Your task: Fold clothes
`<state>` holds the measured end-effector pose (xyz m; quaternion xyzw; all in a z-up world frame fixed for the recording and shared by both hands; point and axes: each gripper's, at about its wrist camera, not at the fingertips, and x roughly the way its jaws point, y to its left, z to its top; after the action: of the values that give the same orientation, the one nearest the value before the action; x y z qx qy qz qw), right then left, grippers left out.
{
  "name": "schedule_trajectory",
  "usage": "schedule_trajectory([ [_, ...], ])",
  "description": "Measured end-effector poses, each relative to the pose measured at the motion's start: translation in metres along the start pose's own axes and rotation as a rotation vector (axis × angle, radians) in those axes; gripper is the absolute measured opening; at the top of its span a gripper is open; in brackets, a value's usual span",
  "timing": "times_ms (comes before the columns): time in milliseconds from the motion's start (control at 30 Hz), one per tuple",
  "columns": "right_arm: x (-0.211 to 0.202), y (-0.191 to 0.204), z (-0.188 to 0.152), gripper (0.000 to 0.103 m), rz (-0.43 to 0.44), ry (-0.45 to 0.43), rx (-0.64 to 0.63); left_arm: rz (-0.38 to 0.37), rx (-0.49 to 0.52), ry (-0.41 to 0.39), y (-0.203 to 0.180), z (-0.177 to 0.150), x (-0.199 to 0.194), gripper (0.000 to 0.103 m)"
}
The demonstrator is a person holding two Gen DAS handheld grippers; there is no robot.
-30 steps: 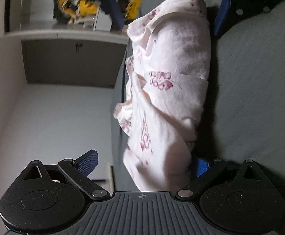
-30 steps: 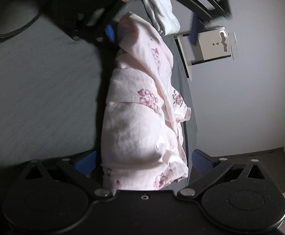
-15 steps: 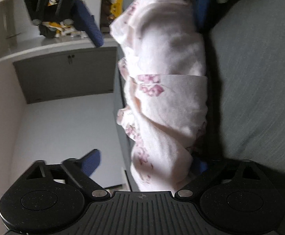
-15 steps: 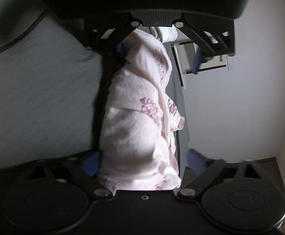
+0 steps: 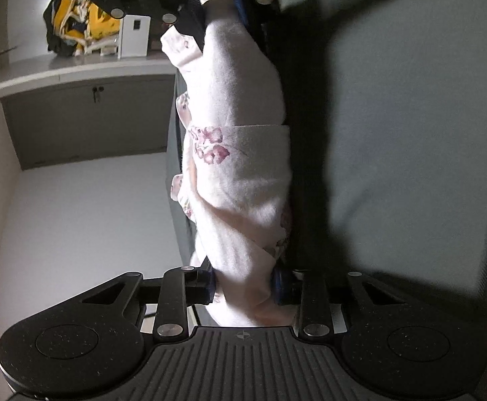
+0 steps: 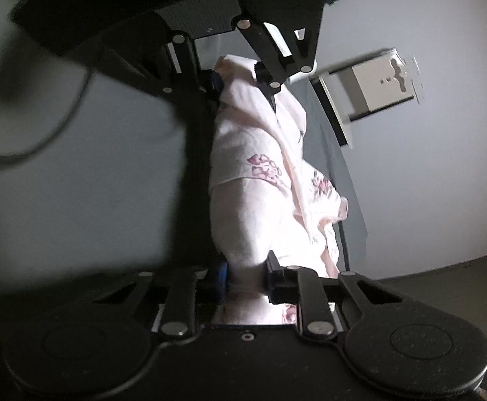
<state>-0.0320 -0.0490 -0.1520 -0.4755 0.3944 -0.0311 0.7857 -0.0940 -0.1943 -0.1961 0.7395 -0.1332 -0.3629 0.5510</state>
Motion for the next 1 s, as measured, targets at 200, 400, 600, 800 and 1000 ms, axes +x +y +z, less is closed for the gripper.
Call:
schedule_trajectory([
  [200,-0.055,-0.017,-0.002,0.020,0.188,-0.072,0.096,-0.058,-0.034,-0.049,0.019,-0.026,-0.057,0.031],
  [400,-0.107,-0.033,-0.011,0.020,0.445,-0.127,0.199,-0.247,-0.075,-0.097,0.042,-0.042,-0.114,0.031],
  [600,-0.112,-0.050,-0.027,0.020,0.563,-0.122,0.308,-0.417,-0.134,-0.092,0.063,-0.041,-0.116,0.031],
  [800,-0.096,-0.087,-0.053,0.021,0.676,-0.060,0.577,-0.569,-0.214,-0.082,0.101,-0.040,-0.062,0.031],
  [1000,-0.052,-0.131,-0.074,0.022,0.714,-0.034,0.780,-0.606,-0.347,-0.059,0.131,-0.043,0.003,0.032],
])
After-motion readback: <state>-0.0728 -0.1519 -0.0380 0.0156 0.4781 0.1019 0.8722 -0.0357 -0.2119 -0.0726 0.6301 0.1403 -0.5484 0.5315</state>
